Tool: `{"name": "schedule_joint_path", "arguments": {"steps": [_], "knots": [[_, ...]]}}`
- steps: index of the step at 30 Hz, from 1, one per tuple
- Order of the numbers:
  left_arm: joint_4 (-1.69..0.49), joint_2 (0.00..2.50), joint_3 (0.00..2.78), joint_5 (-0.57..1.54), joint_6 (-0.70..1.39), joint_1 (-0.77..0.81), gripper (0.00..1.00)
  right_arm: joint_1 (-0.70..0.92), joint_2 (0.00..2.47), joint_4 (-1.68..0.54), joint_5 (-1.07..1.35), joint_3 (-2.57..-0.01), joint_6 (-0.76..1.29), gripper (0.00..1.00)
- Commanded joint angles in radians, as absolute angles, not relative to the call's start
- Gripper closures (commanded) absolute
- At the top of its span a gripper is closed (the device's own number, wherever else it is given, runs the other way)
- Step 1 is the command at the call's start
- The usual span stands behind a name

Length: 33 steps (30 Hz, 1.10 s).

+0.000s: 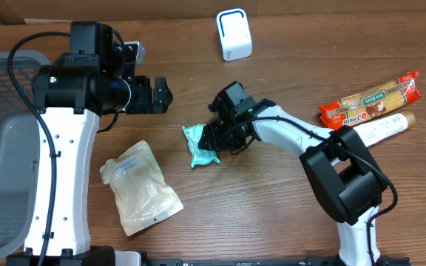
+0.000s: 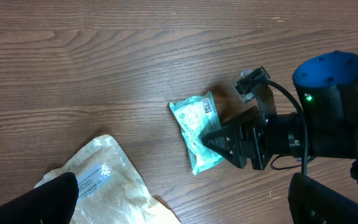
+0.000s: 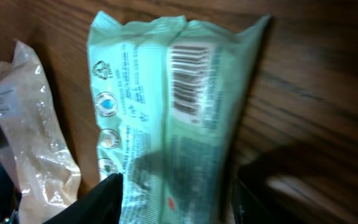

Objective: Scan the item barcode
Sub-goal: 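Move the right gripper to the teal wipes and grasp them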

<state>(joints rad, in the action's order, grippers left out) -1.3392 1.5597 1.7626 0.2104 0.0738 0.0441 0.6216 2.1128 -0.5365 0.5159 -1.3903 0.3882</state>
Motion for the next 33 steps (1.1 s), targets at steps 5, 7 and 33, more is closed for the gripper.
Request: {"name": "schedule_joint_path", "arguments": {"steps": [5,7,33], "knots": [[-1.338,1.537,1.789,0.226,0.056,0.039,0.00,0.640,2.159,-0.524,0.464,-1.378,0.424,0.75],[-1.338,1.537,1.789,0.226,0.055,0.039,0.00,0.640,2.159,-0.525,0.464,-1.378,0.424,0.84],[-1.338,1.537,1.789,0.226,0.055,0.039,0.00,0.520,2.096,-1.058,0.242,-1.702,-0.075,0.22]]}}
